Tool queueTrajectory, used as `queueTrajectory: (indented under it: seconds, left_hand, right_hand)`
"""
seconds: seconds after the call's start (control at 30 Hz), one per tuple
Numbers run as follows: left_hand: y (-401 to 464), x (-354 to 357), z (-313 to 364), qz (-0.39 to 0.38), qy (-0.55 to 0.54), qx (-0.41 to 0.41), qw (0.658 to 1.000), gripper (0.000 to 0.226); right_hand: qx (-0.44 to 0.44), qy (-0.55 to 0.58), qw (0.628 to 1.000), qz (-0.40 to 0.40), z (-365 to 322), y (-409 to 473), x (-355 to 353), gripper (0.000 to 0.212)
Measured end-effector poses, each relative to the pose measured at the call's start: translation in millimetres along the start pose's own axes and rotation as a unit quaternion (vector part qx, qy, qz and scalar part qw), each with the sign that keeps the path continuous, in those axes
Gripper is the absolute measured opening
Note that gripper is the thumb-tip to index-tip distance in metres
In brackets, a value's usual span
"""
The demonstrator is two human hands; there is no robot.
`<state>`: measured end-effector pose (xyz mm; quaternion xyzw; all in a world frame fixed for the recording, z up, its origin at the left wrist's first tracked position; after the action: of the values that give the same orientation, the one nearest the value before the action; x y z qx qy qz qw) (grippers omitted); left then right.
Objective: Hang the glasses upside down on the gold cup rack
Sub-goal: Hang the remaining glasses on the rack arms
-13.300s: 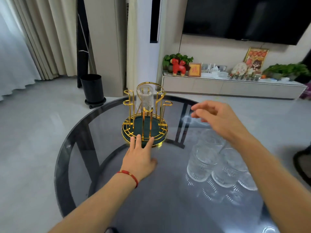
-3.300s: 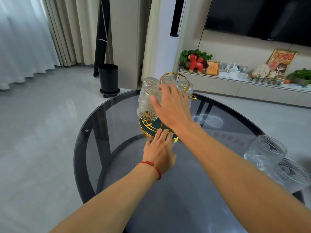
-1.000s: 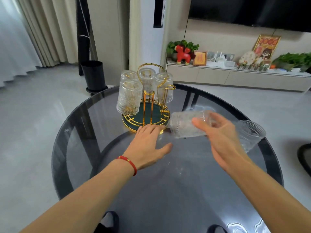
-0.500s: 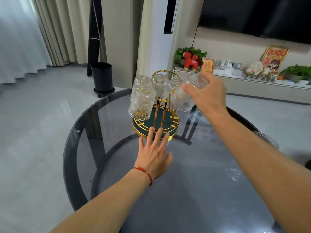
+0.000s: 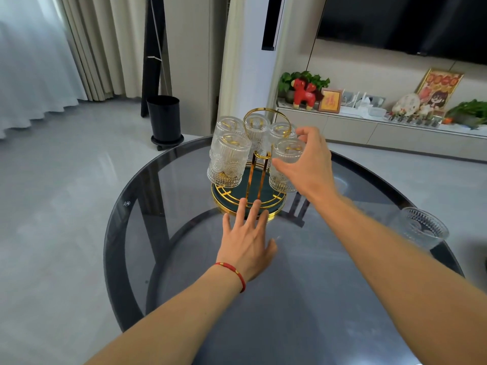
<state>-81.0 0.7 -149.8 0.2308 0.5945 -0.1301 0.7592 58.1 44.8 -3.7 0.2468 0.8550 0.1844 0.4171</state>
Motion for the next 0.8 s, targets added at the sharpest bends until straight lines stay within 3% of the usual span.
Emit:
queueTrajectory:
  seconds: [0.27, 0.43, 0.57, 0.7, 0.8]
  left_hand:
    - [2.9, -16.3, 13.1, 0.013, -0.047, -0.031, 0.998, 0.064]
    - [-0.9, -29.8, 28.3, 0.035, -0.051, 0.012, 0.998, 0.062]
    - [-6.2, -52.0, 44.8, 0.115, -0.124, 0.059, 0.984, 0.040]
    - [-9.7, -59.7, 56.3, 0.122, -0.215, 0.069, 0.966, 0.026]
    - [-10.9, -58.6, 60.1, 0.097, -0.288, 0.044, 0.951, 0.028]
  right_hand:
    - [-0.028, 0.008, 0.999, -0.043, 9.9, -15.6, 0.2, 0.085]
    - [-0.075, -0.006, 0.995, -0.060, 19.5, -44.7, -20.0, 0.072]
    - [-0.105, -0.051, 0.989, -0.086, 39.9, -78.8, -46.8, 0.057]
    - [-0.088, -0.110, 0.990, 0.010, 77.6, -112.9, -87.1, 0.047]
    - [0.016, -0.165, 0.979, 0.119, 116.9, -124.8, -119.8, 0.055]
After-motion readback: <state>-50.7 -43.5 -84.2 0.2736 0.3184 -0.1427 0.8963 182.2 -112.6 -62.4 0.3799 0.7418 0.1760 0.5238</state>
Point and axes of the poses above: each hand's wrist, its own y-axis towards the middle knuckle, its own x-axis out of the palm, z = x × y, the point moved 7 cm from there along y, towards the middle knuckle
